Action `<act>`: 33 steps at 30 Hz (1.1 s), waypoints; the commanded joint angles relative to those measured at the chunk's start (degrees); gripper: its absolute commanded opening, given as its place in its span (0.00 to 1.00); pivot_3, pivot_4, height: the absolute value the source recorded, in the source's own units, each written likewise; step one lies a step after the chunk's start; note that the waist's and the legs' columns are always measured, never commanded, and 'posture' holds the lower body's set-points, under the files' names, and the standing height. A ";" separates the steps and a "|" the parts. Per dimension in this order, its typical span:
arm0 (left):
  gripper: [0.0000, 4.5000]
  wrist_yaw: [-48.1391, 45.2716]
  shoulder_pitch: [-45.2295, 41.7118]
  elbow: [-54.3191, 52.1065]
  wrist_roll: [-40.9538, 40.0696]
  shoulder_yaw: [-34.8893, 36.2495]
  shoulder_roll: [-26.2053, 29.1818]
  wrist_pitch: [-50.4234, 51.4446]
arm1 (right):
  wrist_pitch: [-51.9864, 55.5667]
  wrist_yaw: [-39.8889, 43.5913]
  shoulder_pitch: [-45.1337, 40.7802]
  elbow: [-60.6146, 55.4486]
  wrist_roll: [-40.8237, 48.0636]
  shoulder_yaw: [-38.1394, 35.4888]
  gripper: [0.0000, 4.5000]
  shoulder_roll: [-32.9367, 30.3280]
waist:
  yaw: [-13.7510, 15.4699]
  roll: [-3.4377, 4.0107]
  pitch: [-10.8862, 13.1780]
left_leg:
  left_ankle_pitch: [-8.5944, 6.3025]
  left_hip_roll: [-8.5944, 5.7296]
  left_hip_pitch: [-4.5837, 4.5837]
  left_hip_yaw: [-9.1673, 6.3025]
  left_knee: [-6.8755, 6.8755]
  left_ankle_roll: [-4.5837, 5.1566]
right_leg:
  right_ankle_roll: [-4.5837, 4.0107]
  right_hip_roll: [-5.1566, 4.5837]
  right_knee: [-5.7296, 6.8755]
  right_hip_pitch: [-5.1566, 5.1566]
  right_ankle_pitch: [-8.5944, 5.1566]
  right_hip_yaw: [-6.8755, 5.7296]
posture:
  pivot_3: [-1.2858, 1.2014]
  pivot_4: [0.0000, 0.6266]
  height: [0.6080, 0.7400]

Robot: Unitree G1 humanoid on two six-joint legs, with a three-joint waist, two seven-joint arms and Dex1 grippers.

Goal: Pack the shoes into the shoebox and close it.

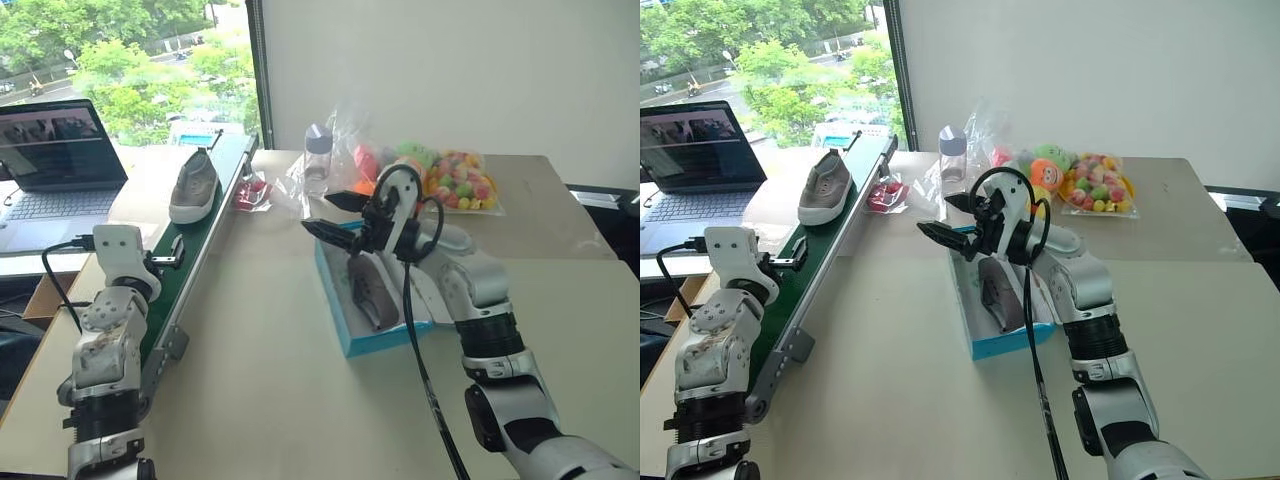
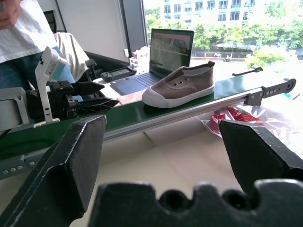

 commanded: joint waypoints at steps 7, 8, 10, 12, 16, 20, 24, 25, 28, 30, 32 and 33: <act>1.00 -2.37 -2.33 1.37 -0.59 1.21 1.91 -2.38 | -0.19 0.96 -0.97 -3.06 0.34 -0.09 0.99 -0.55 | -0.08 0.00 0.00 | 0.00 0.03 0.01 0.00 0.00 0.00 | 0.00 0.02 0.01 -0.01 0.00 -0.02 | 0.52 0.24 1.00; 1.00 -2.44 -2.62 1.91 -0.57 1.22 2.07 -2.49 | -0.17 0.99 -0.93 -3.13 0.30 -0.02 0.99 -0.57 | -0.08 0.00 0.00 | 0.00 0.03 0.01 0.00 0.00 -0.01 | 0.00 0.02 0.01 -0.01 0.00 -0.02 | 0.52 0.24 1.00; 1.00 -2.40 -3.21 2.93 -0.44 1.38 2.36 -2.62 | -0.15 1.01 -0.91 -3.19 0.20 0.14 0.99 -0.60 | -0.07 0.00 0.00 | 0.00 0.02 0.01 0.00 0.00 -0.01 | -0.01 0.01 0.01 0.00 0.00 -0.02 | 0.52 0.24 1.00; 1.00 -2.07 -3.80 3.44 -1.13 1.99 2.09 -1.76 | 0.06 1.06 -0.73 -3.49 0.20 0.29 0.99 -0.76 | -0.08 0.00 0.00 | 0.00 0.01 0.01 0.00 0.00 0.00 | -0.01 0.00 0.01 0.00 0.00 -0.02 | 0.52 0.24 1.00; 1.00 -2.55 -4.36 3.91 -3.14 1.49 2.23 5.14 | 0.29 0.98 -0.32 -3.89 0.05 0.70 0.99 -1.15 | -0.09 0.00 0.00 | 0.00 0.01 0.00 0.00 0.00 0.00 | 0.00 0.00 0.00 0.00 0.00 -0.02 | 0.52 0.24 1.00; 0.83 -4.71 -4.16 3.05 -6.08 0.96 2.21 11.29 | 0.42 0.74 -0.14 -4.17 0.11 0.92 1.00 -1.39 | 0.05 0.01 0.00 | 0.01 0.01 0.02 0.01 0.00 0.01 | 0.00 0.01 0.03 0.01 0.00 -0.02 | 0.52 0.24 1.00; 0.51 -5.46 -3.80 1.02 -6.41 0.18 2.71 13.74 | 0.44 0.40 -0.06 -4.29 -0.03 1.20 1.00 -1.63 | 0.25 0.02 0.00 | 0.03 0.00 0.07 -0.02 0.02 -0.08 | 0.01 -0.01 0.08 0.06 -0.01 -0.03 | 0.52 0.24 1.00; 0.45 -5.51 -3.82 0.59 -6.49 0.24 2.60 13.89 | 0.47 0.33 -0.05 -4.34 -0.04 1.21 1.00 -1.70 | 0.35 0.02 0.01 | 0.03 -0.01 0.08 -0.03 0.02 -0.09 | 0.01 -0.04 0.08 0.08 -0.01 -0.03 | 0.52 0.24 1.00; 0.20 -5.69 -3.81 -0.25 -6.11 0.19 2.52 13.63 | 0.50 0.17 0.00 -4.47 -0.05 1.31 1.00 -1.76 | 0.55 0.02 0.01 | 0.03 -0.07 0.08 -0.03 0.02 -0.10 | 0.01 -0.13 0.08 0.08 -0.01 -0.04 | 0.52 0.24 1.00; 0.07 -5.80 -3.86 -0.72 -6.14 0.35 2.32 13.45 | 0.56 0.05 -0.02 -4.57 -0.05 1.40 1.00 -1.73 | 0.67 0.02 0.01 | 0.02 -0.08 0.06 -0.03 0.02 -0.10 | 0.01 -0.14 0.07 0.08 -0.01 -0.04 | 0.52 0.24 1.00; 0.00 -5.17 -4.24 -1.30 -5.87 0.58 2.07 13.34 | 0.56 -0.09 -0.13 -4.51 -0.11 1.52 1.00 -1.64 | 0.79 0.02 0.01 | 0.02 -0.07 0.06 -0.04 0.01 -0.11 | 0.00 -0.14 0.07 0.07 -0.01 -0.05 | 0.52 0.24 1.00; 0.00 -5.11 -4.50 -1.54 -6.06 0.78 1.90 13.41 | 0.58 -0.16 -0.21 -4.48 -0.12 1.57 1.00 -1.59 | 0.83 0.02 0.01 | 0.02 -0.07 0.05 -0.04 0.01 -0.11 | 0.00 -0.13 0.07 0.07 0.00 -0.06 | 0.52 0.24 1.00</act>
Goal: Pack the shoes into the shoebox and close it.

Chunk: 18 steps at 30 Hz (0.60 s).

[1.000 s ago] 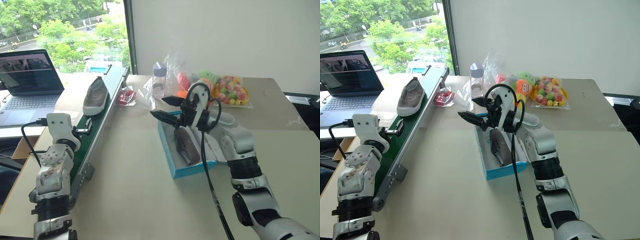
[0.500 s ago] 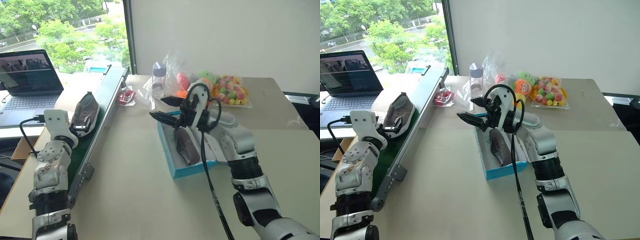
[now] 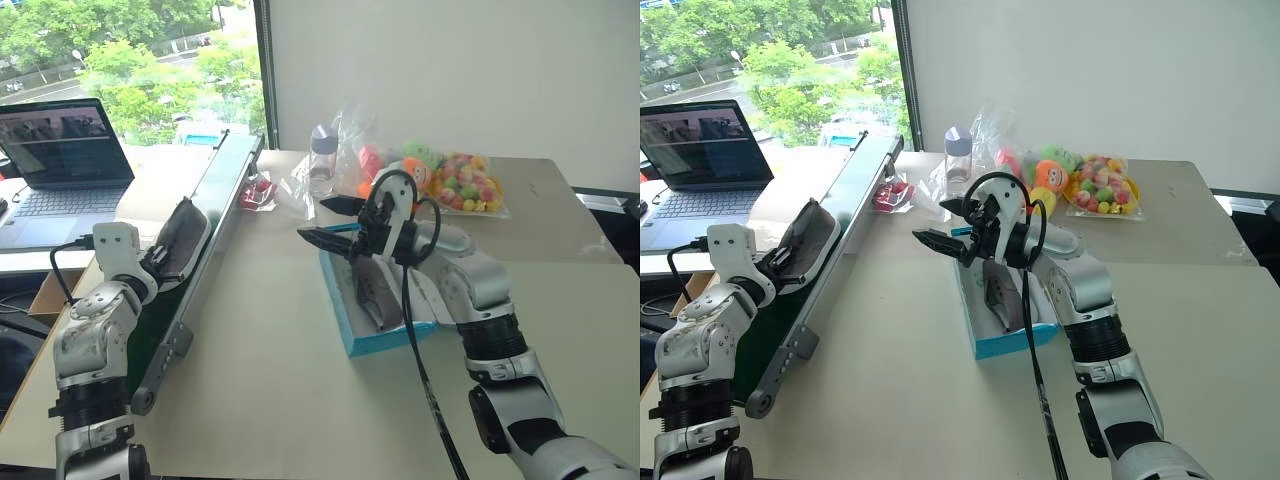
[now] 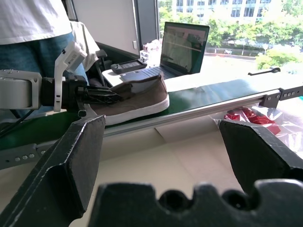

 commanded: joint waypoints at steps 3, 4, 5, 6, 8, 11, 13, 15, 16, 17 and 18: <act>0.00 -0.61 -1.62 -3.82 -1.69 -0.69 -1.07 -0.86 | 0.34 -0.61 -0.74 -2.43 0.14 -0.54 1.00 0.06 | 0.02 0.00 0.00 | 0.00 0.00 0.00 0.00 0.00 0.00 | 0.00 0.00 -0.01 0.00 0.00 0.00 | 0.52 0.24 1.00; 0.00 -0.98 -2.50 -5.51 -2.59 -1.09 -1.52 -0.41 | 1.21 -1.26 -0.94 -2.47 1.40 -1.45 1.00 0.80 | 0.02 0.00 0.00 | 0.00 0.00 0.00 0.00 0.00 0.00 | 0.00 0.00 -0.01 0.00 0.00 0.00 | 0.52 0.24 1.00; 0.00 -1.28 -3.34 -6.99 -3.46 -1.51 -2.02 0.04 | 2.55 -2.28 -1.26 -2.46 3.22 -2.82 1.00 1.81 | 0.02 0.00 0.00 | 0.00 0.01 -0.01 0.00 0.00 0.00 | 0.00 0.01 -0.01 0.00 0.00 -0.01 | 0.52 0.24 1.00; 0.00 -1.32 -4.16 -8.52 -4.50 -1.90 -2.73 0.66 | 3.95 -3.52 -1.72 -2.39 4.84 -4.26 1.00 2.72 | 0.01 -0.02 0.01 | 0.00 0.02 -0.03 0.00 0.00 0.00 | 0.00 0.01 -0.02 -0.01 0.00 -0.01 | 0.52 0.24 1.00; 0.00 1.26 -7.01 -11.93 -8.51 -1.38 -6.78 2.78 | 7.80 -6.86 -2.97 -1.75 7.97 -7.38 1.00 4.49 | 0.01 -0.04 0.04 | 0.00 0.02 -0.08 -0.01 0.00 0.00 | -0.01 0.01 -0.02 -0.04 0.02 -0.01 | 0.52 0.24 1.00; 0.00 1.34 -8.57 -16.05 -9.08 -4.70 -8.51 4.10 | 14.19 -11.87 -4.26 0.00 11.65 -11.07 1.00 6.42 | -0.28 -0.07 0.04 | 0.01 0.00 -0.14 -0.04 0.02 0.02 | -0.29 -0.01 -0.07 -0.03 0.22 0.00 | 0.52 0.24 1.00; 0.00 2.27 -9.85 -16.85 -9.64 -5.63 -9.81 4.24 | 16.56 -15.03 -4.99 1.38 13.36 -13.32 1.00 7.64 | -0.71 -0.06 0.04 | 0.01 -0.01 -0.10 -0.02 0.00 0.10 | -0.39 0.02 -0.07 0.00 0.28 0.00 | 0.52 0.24 1.00; 0.00 3.57 -11.87 -16.96 -9.45 -7.02 -11.40 3.60 | 19.00 -18.37 -5.90 2.70 16.07 -16.57 1.00 9.02 | -0.95 -0.06 0.04 | 0.08 0.01 -0.09 -0.01 -0.02 0.27 | -0.40 0.10 -0.08 0.00 0.27 -0.01 | 0.52 0.24 1.00; 0.00 4.18 -12.77 -16.82 -8.91 -8.21 -12.32 3.32 | 19.80 -19.56 -6.42 3.21 17.39 -18.08 1.00 9.49 | -1.03 -0.06 0.04 | 0.23 0.03 -0.08 -0.01 -0.02 0.53 | -0.39 0.15 -0.08 0.00 0.27 -0.01 | 0.52 0.24 1.00; 0.00 4.57 -13.35 -16.61 -8.32 -9.46 -13.17 2.97 | 20.45 -20.44 -6.82 3.56 18.22 -19.18 1.00 9.76 | -1.01 -0.06 0.05 | 0.25 0.05 -0.09 -0.01 -0.03 0.55 | -0.38 0.20 -0.08 -0.01 0.25 0.00 | 0.52 0.24 1.00; 0.00 4.98 -13.59 -16.32 -7.95 -10.36 -14.15 2.55 | 20.75 -21.13 -7.12 3.80 18.77 -19.93 1.00 9.93 | -0.98 -0.06 0.05 | 0.26 0.06 -0.10 -0.02 -0.02 0.55 | -0.36 0.24 -0.08 -0.01 0.24 0.00 | 0.52 0.24 1.00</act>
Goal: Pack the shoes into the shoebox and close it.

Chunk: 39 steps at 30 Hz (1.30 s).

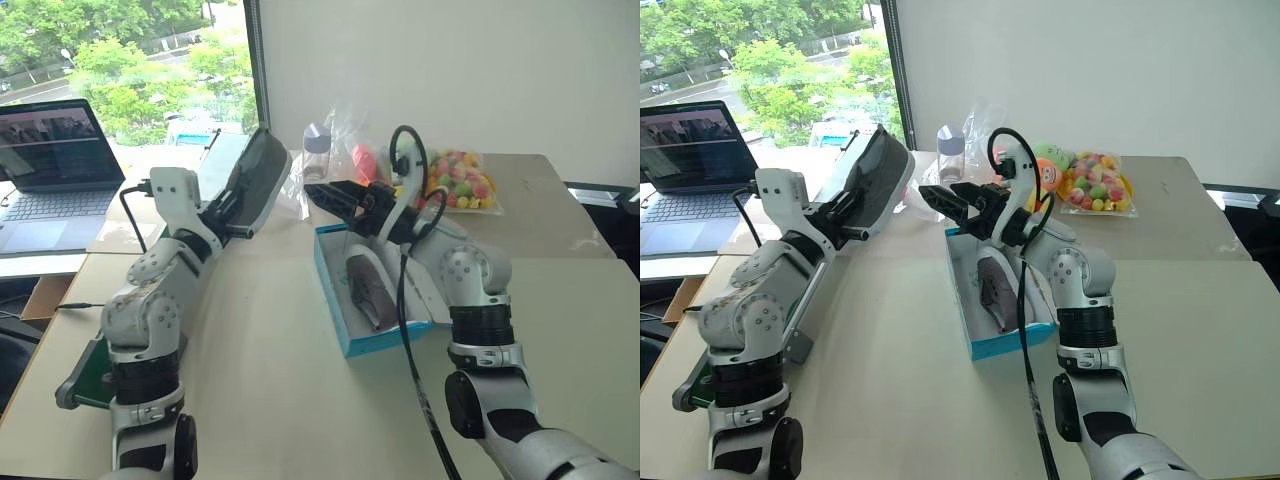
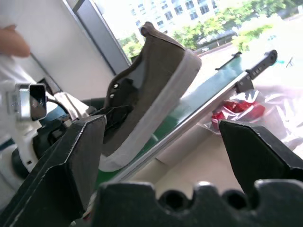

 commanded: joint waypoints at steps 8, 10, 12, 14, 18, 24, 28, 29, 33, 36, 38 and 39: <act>0.00 3.48 -5.06 -2.20 0.46 -7.86 -7.27 -1.10 | 1.57 -6.10 -4.54 1.66 6.13 -6.52 1.00 1.28 | -0.22 0.01 0.01 | 0.01 -0.01 0.01 0.02 0.02 0.02 | 0.34 0.03 0.01 0.02 -0.21 0.07 | 0.52 0.24 1.00; 0.00 3.61 -5.60 -2.74 0.60 -9.32 -8.25 -0.50 | 1.55 -6.31 -4.73 1.66 6.37 -6.58 1.00 1.35 | -0.09 0.00 0.01 | 0.02 -0.02 -0.01 0.01 0.03 0.03 | 0.36 0.03 0.01 0.02 -0.22 0.07 | 0.52 0.24 1.00; 0.00 4.21 -6.15 -3.03 0.13 -9.93 -9.82 -0.25 | 1.61 -6.45 -4.69 1.59 6.41 -6.50 1.00 1.41 | -0.08 0.00 0.01 | 0.01 -0.03 -0.01 0.02 0.03 0.05 | 0.36 0.03 0.00 0.02 -0.22 0.09 | 0.52 0.24 1.00; 0.00 4.52 -6.66 -2.98 0.24 -10.34 -10.57 -0.27 | 1.59 -6.60 -4.60 1.62 6.45 -6.46 1.00 1.51 | -0.08 0.00 0.01 | -0.01 -0.03 -0.01 0.03 0.03 0.08 | 0.37 0.03 -0.01 0.03 -0.22 0.10 | 0.52 0.24 1.00; 0.00 4.70 -7.54 -2.96 -0.24 -10.74 -11.16 0.41 | 1.37 -6.92 -4.36 1.46 6.64 -6.51 1.00 1.84 | -0.31 0.00 0.01 | -0.01 -0.01 -0.01 0.03 0.02 0.09 | 0.36 0.05 0.00 0.02 -0.22 0.10 | 0.52 0.24 1.00; 0.00 4.08 -6.15 -3.01 -0.46 -11.17 -10.40 1.26 | 0.80 -7.16 -4.52 1.29 7.77 -7.34 0.62 2.13 | -0.38 0.01 0.01 | 0.00 0.00 0.01 0.02 0.04 0.09 | 0.37 0.06 0.02 0.03 -0.23 0.10 | 0.52 0.24 1.00; 0.00 3.86 -5.10 -3.36 -1.45 -10.91 -9.89 2.97 | 0.13 -8.20 -5.19 1.69 8.09 -8.03 0.31 2.22 | -0.38 0.01 0.01 | -0.01 -0.01 0.00 0.02 0.04 0.10 | 0.38 0.05 0.01 0.03 -0.23 0.11 | 0.52 0.24 1.00; 0.00 3.92 -4.96 -3.36 -1.36 -10.98 -9.54 3.75 | -0.12 -8.64 -5.44 1.94 7.98 -8.21 0.24 2.20 | -0.38 0.01 0.01 | -0.01 -0.01 0.00 0.02 0.03 0.10 | 0.37 0.05 0.00 0.03 -0.23 0.11 | 0.52 0.24 1.00; 0.10 3.14 -4.45 -3.43 -1.19 -11.27 -7.86 5.90 | -1.06 -9.85 -6.89 2.98 7.85 -8.72 0.08 1.84 | -0.42 0.01 0.01 | -0.01 -0.01 0.00 0.02 0.03 0.10 | 0.38 0.06 0.01 0.02 -0.23 0.11 | 0.52 0.24 1.00; 0.35 -0.30 -4.06 -4.58 -2.87 -11.58 -4.30 9.00 | -1.25 -11.23 -8.18 3.38 6.05 -7.95 0.08 0.21 | -0.55 0.07 0.05 | 0.00 -0.01 0.01 0.02 0.04 0.09 | 0.38 0.06 0.02 0.02 -0.23 0.11 | 0.52 0.24 1.00; 0.51 -3.14 -3.53 -5.32 -2.99 -12.28 -0.16 10.49 | -0.27 -10.83 -8.87 2.92 3.43 -5.58 0.08 -3.03 | -0.60 0.08 0.06 | 0.00 -0.01 0.01 0.02 0.03 0.09 | 0.38 0.06 0.03 0.01 -0.23 0.11 | 0.52 0.24 1.00; 0.51 -4.36 -3.22 -5.61 -2.82 -12.55 1.82 10.78 | 0.37 -10.14 -9.10 2.55 2.00 -4.00 0.08 -5.02 | -0.67 0.10 0.07 | 0.00 -0.01 0.01 0.01 0.03 0.09 | 0.39 0.06 0.03 0.00 -0.24 0.10 | 0.52 0.24 1.00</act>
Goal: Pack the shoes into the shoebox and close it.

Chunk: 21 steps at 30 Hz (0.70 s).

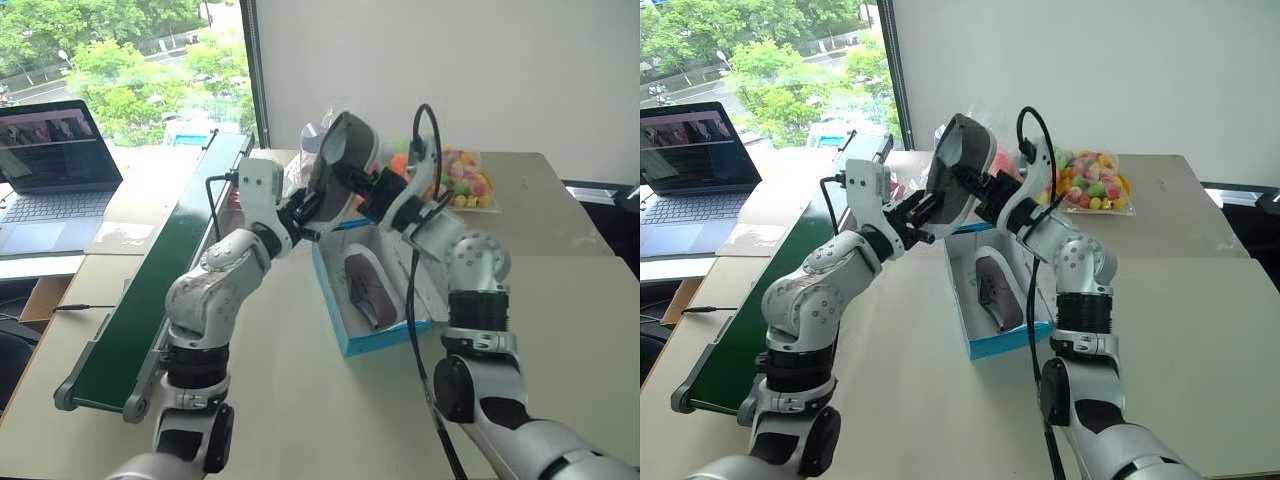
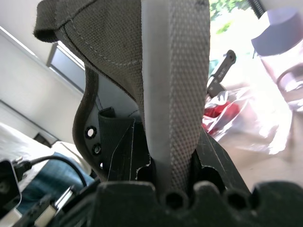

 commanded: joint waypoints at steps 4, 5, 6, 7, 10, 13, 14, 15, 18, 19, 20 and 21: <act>0.51 -9.48 2.27 -2.63 0.20 -1.86 12.76 2.57 | 4.41 4.78 -4.49 -4.23 -6.42 7.58 0.08 -13.18 | -0.18 0.09 0.06 | -0.01 -0.02 -0.02 0.01 -0.02 0.00 | 0.01 0.00 -0.05 -0.02 -0.02 0.01 | 0.52 0.24 1.00; 0.51 -10.68 2.71 -2.27 0.66 -2.49 14.35 2.15 | 6.50 5.83 -4.68 -4.37 -6.60 8.81 0.08 -15.04 | -0.18 0.11 0.07 | -0.01 -0.02 -0.02 0.02 -0.03 0.01 | 0.01 0.00 -0.06 -0.03 -0.02 0.02 | 0.52 0.24 1.00; 0.51 -11.61 3.03 -1.84 1.05 -3.03 15.43 1.70 | 8.97 6.78 -4.51 -4.61 -6.60 10.00 0.08 -16.57 | -0.19 0.12 0.08 | -0.02 -0.02 -0.03 0.01 -0.03 0.01 | 0.01 -0.01 -0.07 -0.03 -0.03 0.02 | 0.52 0.24 1.00; 0.51 -12.26 3.24 -1.41 1.42 -3.56 16.17 1.35 | 11.53 7.99 -3.92 -5.14 -6.48 11.43 0.08 -18.11 | -0.20 0.11 0.08 | -0.02 -0.02 -0.03 0.02 -0.04 0.01 | 0.01 -0.01 -0.08 -0.03 -0.03 0.02 | 0.52 0.24 1.00; 0.51 -12.78 3.68 -0.28 3.05 -4.78 16.70 -0.11 | 17.06 12.14 -1.13 -7.03 -6.10 14.77 0.08 -21.76 | -0.14 0.12 0.08 | -0.02 0.01 -0.02 0.01 -0.04 0.01 | 0.01 -0.01 -0.08 -0.02 -0.04 0.01 | 0.52 0.24 1.00; 0.51 -13.10 4.64 -0.70 2.64 -4.82 15.14 -0.84 | 20.82 14.46 0.31 -7.47 -5.20 15.17 0.08 -22.74 | 0.11 0.11 0.08 | -0.02 0.00 -0.02 0.01 -0.02 0.01 | 0.01 -0.03 -0.08 0.00 -0.04 0.01 | 0.52 0.24 1.00; 0.51 -13.08 5.08 -0.89 2.86 -5.17 14.84 -1.11 | 21.94 15.04 0.61 -7.58 -4.91 15.07 0.08 -22.71 | 0.21 0.11 0.09 | -0.02 -0.01 -0.03 0.02 -0.02 0.01 | 0.01 -0.05 -0.08 -0.01 -0.03 0.02 | 0.52 0.24 1.00; 0.51 -13.04 5.40 -0.98 3.12 -5.40 14.67 -1.27 | 22.60 15.51 0.80 -7.78 -4.96 15.09 0.08 -22.68 | 0.27 0.12 0.10 | -0.02 -0.02 -0.04 0.03 -0.01 0.02 | 0.01 -0.06 -0.08 -0.02 -0.03 0.03 | 0.52 0.24 1.00; 0.51 -12.76 6.11 -1.09 3.70 -5.50 14.23 -1.53 | 24.43 16.96 1.32 -8.10 -5.15 15.52 0.08 -22.91 | 0.28 0.12 0.10 | -0.02 -0.01 -0.04 0.02 0.00 0.02 | 0.02 -0.06 -0.07 -0.02 -0.03 0.03 | 0.52 0.24 1.00; 0.51 -12.64 6.45 -1.14 3.87 -5.28 14.22 -1.62 | 24.86 17.34 1.93 -8.08 -5.41 16.12 0.08 -23.04 | 0.32 0.11 0.10 | -0.02 0.00 -0.03 0.02 0.00 0.01 | 0.02 -0.05 -0.06 -0.02 -0.03 0.02 | 0.52 0.24 1.00; 0.51 -12.45 6.62 -1.10 4.03 -5.09 14.15 -1.68 | 25.05 17.73 2.56 -8.02 -5.77 16.71 0.08 -23.11 | 0.36 0.11 0.10 | -0.02 0.00 -0.03 0.02 0.00 0.01 | 0.02 -0.04 -0.07 -0.02 -0.03 0.01 | 0.52 0.24 1.00; 0.51 -12.36 6.61 -0.98 4.12 -4.96 14.08 -1.70 | 25.17 17.98 3.24 -7.91 -6.17 17.32 0.08 -23.06 | 0.42 0.11 0.10 | -0.02 0.01 -0.02 0.01 0.00 0.01 | 0.02 -0.04 -0.06 -0.02 -0.03 0.01 | 0.52 0.24 1.00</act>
